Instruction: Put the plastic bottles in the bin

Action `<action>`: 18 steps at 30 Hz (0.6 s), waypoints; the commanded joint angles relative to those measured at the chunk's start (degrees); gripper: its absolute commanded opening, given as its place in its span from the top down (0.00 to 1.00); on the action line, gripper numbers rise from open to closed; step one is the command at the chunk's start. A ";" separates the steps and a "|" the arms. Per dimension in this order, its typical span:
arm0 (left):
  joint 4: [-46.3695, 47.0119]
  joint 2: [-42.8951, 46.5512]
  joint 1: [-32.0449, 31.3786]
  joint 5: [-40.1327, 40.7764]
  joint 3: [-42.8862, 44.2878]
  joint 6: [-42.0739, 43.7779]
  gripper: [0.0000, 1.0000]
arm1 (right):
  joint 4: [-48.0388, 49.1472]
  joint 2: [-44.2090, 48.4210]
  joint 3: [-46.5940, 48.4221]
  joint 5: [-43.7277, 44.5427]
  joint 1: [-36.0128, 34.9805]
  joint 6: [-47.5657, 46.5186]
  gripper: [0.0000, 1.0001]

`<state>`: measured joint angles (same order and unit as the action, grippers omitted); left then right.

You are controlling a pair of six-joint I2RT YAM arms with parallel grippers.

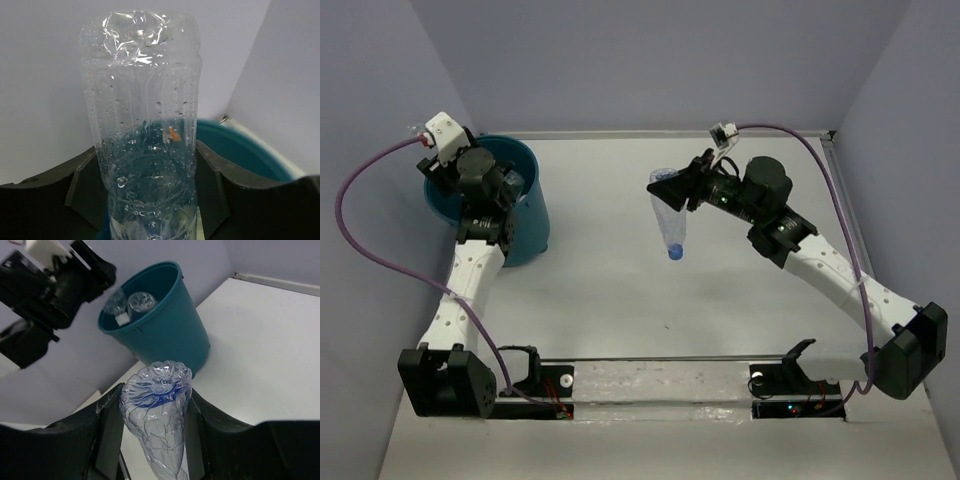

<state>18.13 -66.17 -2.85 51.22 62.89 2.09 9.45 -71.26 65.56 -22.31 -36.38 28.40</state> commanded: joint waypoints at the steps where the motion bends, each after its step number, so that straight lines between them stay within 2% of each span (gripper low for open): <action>1: 11.56 1.04 0.04 3.71 -7.94 2.57 0.58 | 13.02 -4.65 6.85 -3.61 -0.97 4.29 0.93; 4: 13.15 1.66 0.04 2.57 -10.85 3.10 0.40 | 16.99 -8.44 13.00 -4.41 -1.58 7.19 0.93; 5: 13.94 2.27 0.04 1.96 -11.47 2.58 0.19 | 20.40 -10.80 14.32 -4.15 -1.59 8.67 0.93; 7: 13.86 3.06 0.04 0.99 -12.44 1.26 0.03 | 23.07 -13.36 18.36 -3.19 -1.59 10.17 0.93; 12: 7.90 9.65 0.04 -3.76 -9.99 -6.20 0.01 | 33.60 -22.58 26.62 -0.03 -2.29 15.37 0.94; 14: 3.26 12.63 0.04 -9.97 -6.13 -11.56 0.01 | 38.08 -27.42 30.30 2.69 -3.60 17.38 0.94; 16: -0.88 14.92 0.13 -12.80 -2.27 -16.38 0.01 | 42.63 -32.17 32.87 4.10 -4.31 18.88 0.95; 18: -1.69 16.33 0.04 -18.33 -0.67 -17.64 0.01 | 45.29 -34.98 36.91 6.30 -5.80 19.76 0.96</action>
<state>18.11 -54.59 -2.87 42.33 55.55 -6.72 42.59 -101.56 95.96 -21.06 -39.55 44.07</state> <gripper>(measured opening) 0.989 0.496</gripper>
